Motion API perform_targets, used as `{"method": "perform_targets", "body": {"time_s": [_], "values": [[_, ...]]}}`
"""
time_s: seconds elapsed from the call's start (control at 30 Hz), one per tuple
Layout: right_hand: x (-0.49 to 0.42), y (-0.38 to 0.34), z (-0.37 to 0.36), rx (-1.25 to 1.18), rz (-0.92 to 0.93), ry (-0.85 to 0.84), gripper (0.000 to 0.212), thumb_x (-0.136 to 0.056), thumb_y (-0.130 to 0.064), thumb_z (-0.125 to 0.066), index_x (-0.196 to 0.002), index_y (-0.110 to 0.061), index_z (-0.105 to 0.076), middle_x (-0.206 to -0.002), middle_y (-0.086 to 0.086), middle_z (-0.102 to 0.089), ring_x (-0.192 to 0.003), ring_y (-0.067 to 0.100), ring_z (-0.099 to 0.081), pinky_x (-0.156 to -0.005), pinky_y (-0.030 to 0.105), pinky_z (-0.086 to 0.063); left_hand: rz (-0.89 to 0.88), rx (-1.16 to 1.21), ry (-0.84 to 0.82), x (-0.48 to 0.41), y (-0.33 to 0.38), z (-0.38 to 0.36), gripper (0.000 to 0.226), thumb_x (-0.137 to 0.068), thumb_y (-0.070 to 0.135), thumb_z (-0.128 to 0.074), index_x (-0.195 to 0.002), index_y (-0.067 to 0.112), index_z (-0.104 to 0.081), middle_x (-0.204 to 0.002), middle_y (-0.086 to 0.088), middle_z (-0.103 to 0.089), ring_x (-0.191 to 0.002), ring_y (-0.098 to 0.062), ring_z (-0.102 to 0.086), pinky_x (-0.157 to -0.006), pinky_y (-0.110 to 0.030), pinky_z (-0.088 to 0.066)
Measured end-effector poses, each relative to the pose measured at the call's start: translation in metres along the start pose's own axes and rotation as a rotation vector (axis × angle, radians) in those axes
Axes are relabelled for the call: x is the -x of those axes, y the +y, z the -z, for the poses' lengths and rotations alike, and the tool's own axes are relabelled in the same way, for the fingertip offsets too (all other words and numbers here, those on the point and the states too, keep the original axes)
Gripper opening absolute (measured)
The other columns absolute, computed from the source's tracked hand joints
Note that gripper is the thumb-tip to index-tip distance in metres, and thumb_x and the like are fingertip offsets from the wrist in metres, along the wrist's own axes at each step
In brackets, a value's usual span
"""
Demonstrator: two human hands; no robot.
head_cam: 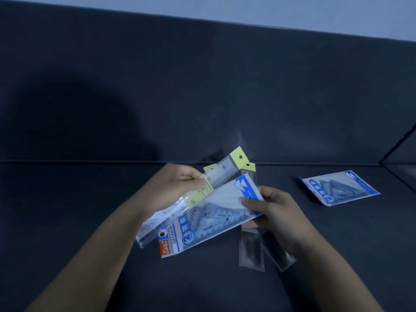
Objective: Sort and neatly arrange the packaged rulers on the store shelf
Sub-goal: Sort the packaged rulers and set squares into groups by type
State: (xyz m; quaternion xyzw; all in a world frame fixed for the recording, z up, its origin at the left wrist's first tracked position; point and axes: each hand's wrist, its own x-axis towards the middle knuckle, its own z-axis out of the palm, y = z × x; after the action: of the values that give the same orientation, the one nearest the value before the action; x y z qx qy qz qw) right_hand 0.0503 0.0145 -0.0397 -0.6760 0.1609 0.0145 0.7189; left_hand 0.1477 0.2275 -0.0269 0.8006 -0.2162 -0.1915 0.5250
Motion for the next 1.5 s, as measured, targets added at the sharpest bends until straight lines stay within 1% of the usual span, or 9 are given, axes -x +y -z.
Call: {"method": "perform_targets", "body": {"time_s": [0.27,0.5,0.63,0.87,1.0,1.13,1.23,1.3,1.5], "values": [[0.037,0.0,0.067,-0.189,0.02,0.127,0.025,-0.08,0.012,-0.06,-0.102,0.001,-0.065,-0.097,0.018,-0.073,-0.081,0.03,-0.071,-0.059,0.033,-0.058,-0.123,-0.24,-0.021,0.004,0.041,-0.038,0.012,-0.093,0.023,-0.061,-0.087,0.024,-0.072,-0.082,0.01,-0.075,-0.083,-0.007,-0.07,-0.088,-0.043,-0.053],[0.087,-0.005,0.171,-0.143,0.119,0.239,0.029,-0.077,0.021,-0.05,-0.098,0.006,-0.064,-0.094,0.022,-0.072,-0.081,0.033,-0.07,-0.07,0.037,-0.058,-0.156,-0.3,-0.088,-0.016,0.091,-0.132,0.008,-0.09,0.016,-0.065,-0.084,0.016,-0.071,-0.078,-0.005,-0.073,-0.08,-0.035,-0.067,-0.083,-0.051,-0.052],[0.118,0.001,0.259,-0.062,0.151,0.256,0.029,-0.078,0.02,-0.048,-0.093,0.002,-0.066,-0.089,0.021,-0.072,-0.078,0.031,-0.069,-0.062,0.032,-0.058,-0.17,-0.294,-0.123,-0.033,0.124,-0.214,0.009,-0.089,0.021,-0.065,-0.083,0.022,-0.072,-0.075,-0.002,-0.07,-0.069,-0.022,-0.058,-0.069,-0.039,-0.049],[0.156,0.005,0.424,0.034,0.146,0.352,0.029,-0.075,0.018,-0.052,-0.087,-0.005,-0.066,-0.084,0.014,-0.071,-0.081,0.033,-0.065,-0.069,0.039,-0.053,-0.215,-0.275,-0.127,-0.068,0.181,-0.375,0.017,-0.094,0.016,-0.058,-0.097,0.032,-0.064,-0.082,0.01,-0.066,-0.078,-0.018,-0.063,-0.076,-0.033,-0.051],[0.165,0.003,0.488,-0.033,0.112,0.465,0.025,-0.075,0.014,-0.059,-0.091,-0.004,-0.067,-0.086,0.015,-0.07,-0.084,0.034,-0.064,-0.072,0.042,-0.05,-0.274,-0.287,-0.248,-0.091,0.222,-0.438,0.018,-0.096,0.015,-0.055,-0.104,0.028,-0.065,-0.089,0.004,-0.068,-0.083,-0.028,-0.065,-0.077,-0.04,-0.052],[0.161,-0.002,0.542,-0.144,0.099,0.545,0.025,-0.075,0.013,-0.057,-0.09,-0.004,-0.067,-0.081,0.011,-0.07,-0.077,0.03,-0.063,-0.062,0.037,-0.047,-0.34,-0.314,-0.337,-0.124,0.258,-0.488,0.026,-0.096,0.014,-0.053,-0.114,0.032,-0.059,-0.092,0.004,-0.063,-0.067,-0.026,-0.055,-0.066,-0.033,-0.048],[0.152,-0.005,0.58,-0.182,0.097,0.639,0.023,-0.075,0.013,-0.057,-0.092,-0.001,-0.064,-0.086,0.014,-0.069,-0.083,0.034,-0.064,-0.071,0.046,-0.052,-0.358,-0.314,-0.347,-0.154,0.278,-0.522,0.034,-0.095,0.009,-0.05,-0.122,0.03,-0.05,-0.098,0.002,-0.063,-0.088,-0.035,-0.061,-0.077,-0.041,-0.05],[0.148,-0.004,0.606,-0.176,0.093,0.678,0.023,-0.076,0.013,-0.057,-0.093,0.0,-0.064,-0.087,0.015,-0.07,-0.085,0.036,-0.066,-0.075,0.049,-0.054,-0.378,-0.287,-0.349,-0.175,0.29,-0.543,0.036,-0.093,0.007,-0.05,-0.116,0.034,-0.046,-0.096,0.004,-0.062,-0.084,-0.023,-0.058,-0.075,-0.032,-0.046],[0.142,-0.022,0.708,-0.215,0.105,0.839,0.02,-0.074,0.01,-0.063,-0.083,-0.007,-0.064,-0.074,0.01,-0.071,-0.067,0.025,-0.07,-0.057,0.035,-0.057,-0.47,-0.162,-0.379,-0.231,0.341,-0.602,0.041,-0.088,0.013,-0.05,-0.113,0.046,-0.044,-0.094,0.009,-0.067,-0.072,-0.006,-0.059,-0.057,-0.015,-0.041]]}}
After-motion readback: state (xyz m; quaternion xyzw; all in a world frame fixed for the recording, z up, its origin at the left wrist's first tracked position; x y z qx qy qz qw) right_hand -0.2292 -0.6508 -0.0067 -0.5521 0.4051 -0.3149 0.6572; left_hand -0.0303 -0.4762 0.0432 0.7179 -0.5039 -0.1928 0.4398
